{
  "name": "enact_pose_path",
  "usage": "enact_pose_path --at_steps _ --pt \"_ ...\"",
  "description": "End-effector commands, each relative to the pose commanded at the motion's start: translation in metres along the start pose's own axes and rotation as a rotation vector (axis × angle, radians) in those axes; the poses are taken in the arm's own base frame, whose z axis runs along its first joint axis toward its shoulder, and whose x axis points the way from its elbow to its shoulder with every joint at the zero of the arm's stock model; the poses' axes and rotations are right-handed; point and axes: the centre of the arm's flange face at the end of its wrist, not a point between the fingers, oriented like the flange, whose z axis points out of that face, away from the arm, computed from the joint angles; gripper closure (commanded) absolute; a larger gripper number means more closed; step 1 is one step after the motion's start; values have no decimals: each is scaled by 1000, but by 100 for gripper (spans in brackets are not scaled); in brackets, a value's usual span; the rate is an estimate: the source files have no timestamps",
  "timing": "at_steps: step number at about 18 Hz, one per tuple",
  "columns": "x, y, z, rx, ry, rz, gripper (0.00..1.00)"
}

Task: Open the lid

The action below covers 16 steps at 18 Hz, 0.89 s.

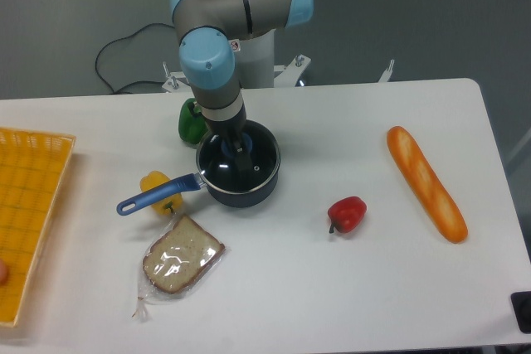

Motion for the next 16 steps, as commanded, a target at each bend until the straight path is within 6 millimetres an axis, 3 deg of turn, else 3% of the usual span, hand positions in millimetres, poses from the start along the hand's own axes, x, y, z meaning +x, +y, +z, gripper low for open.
enact_pose_path --at_steps 12,14,16 --pt "0 0 1 0 3 0 1" --pt "0 -1 1 -2 1 2 13" --pt "0 -1 1 -3 2 2 17"
